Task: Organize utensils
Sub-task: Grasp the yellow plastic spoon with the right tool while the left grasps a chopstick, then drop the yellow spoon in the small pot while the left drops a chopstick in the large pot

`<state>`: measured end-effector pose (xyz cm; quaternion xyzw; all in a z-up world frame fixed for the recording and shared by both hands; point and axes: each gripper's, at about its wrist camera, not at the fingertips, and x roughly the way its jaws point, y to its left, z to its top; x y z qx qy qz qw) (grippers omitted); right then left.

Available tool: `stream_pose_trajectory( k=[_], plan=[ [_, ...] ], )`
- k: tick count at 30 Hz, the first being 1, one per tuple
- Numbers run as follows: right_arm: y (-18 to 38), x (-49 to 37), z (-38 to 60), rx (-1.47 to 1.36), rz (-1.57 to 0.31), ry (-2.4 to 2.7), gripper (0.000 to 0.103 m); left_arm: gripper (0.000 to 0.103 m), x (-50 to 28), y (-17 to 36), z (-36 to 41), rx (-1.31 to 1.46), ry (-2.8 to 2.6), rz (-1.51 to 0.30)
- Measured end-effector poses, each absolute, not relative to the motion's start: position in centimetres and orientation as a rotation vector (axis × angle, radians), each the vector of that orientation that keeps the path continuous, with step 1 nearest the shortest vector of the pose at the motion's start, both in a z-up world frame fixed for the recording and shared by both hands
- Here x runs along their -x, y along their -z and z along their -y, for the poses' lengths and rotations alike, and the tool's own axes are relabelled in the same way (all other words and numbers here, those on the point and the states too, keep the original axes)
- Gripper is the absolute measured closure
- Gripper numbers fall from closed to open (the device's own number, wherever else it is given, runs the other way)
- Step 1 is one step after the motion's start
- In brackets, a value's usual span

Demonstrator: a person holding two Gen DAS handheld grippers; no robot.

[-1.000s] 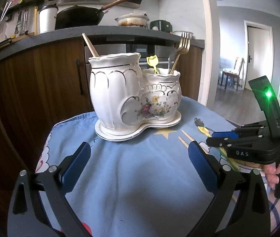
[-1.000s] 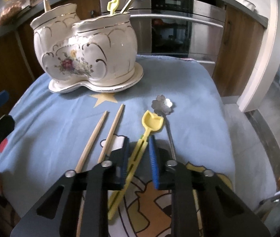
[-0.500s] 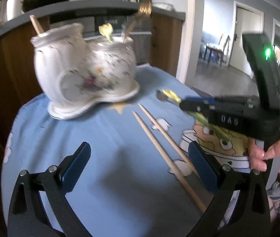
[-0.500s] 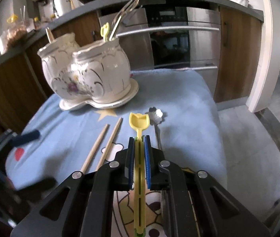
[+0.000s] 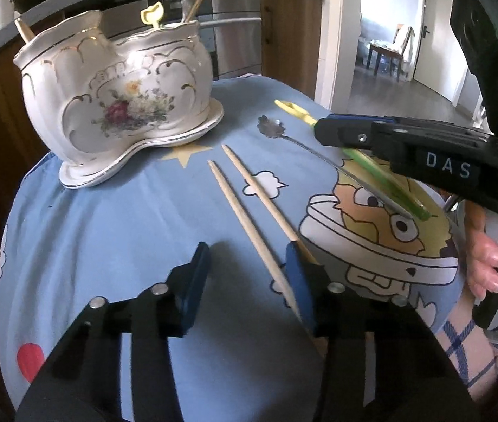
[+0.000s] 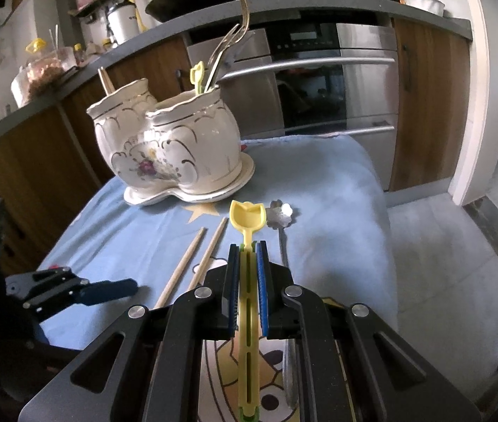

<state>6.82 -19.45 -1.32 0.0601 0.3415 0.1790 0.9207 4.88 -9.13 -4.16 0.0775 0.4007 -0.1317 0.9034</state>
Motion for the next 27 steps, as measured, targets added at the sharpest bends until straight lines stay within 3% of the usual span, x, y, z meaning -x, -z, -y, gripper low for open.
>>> stream_pose_trajectory(
  k=[2, 5, 7, 9, 27],
  plan=[
    [1.2, -6.7, 19.4, -0.121, -0.697, -0.374, 0.092, 0.068, -5.1, 4.1, 9.1, -0.144, 0.286, -0.843],
    [1.2, -6.6, 19.4, -0.121, -0.695, -0.378, 0.092, 0.09, -5.4, 4.0, 9.0, -0.153, 0.292, -0.852],
    [1.2, -6.6, 19.3, -0.121, -0.694, -0.379, 0.092, 0.09, -5.5, 3.9, 8.7, -0.155, 0.299, -0.857],
    [1.2, -6.5, 19.3, -0.122, -0.693, -0.383, 0.092, 0.097, -5.5, 3.7, 8.2, -0.165, 0.3, -0.856],
    [1.2, -6.6, 18.7, -0.112, -0.684, -0.385, 0.092, 0.097, -5.4, 3.9, 6.4, -0.198, 0.295, -0.86]
  ],
)
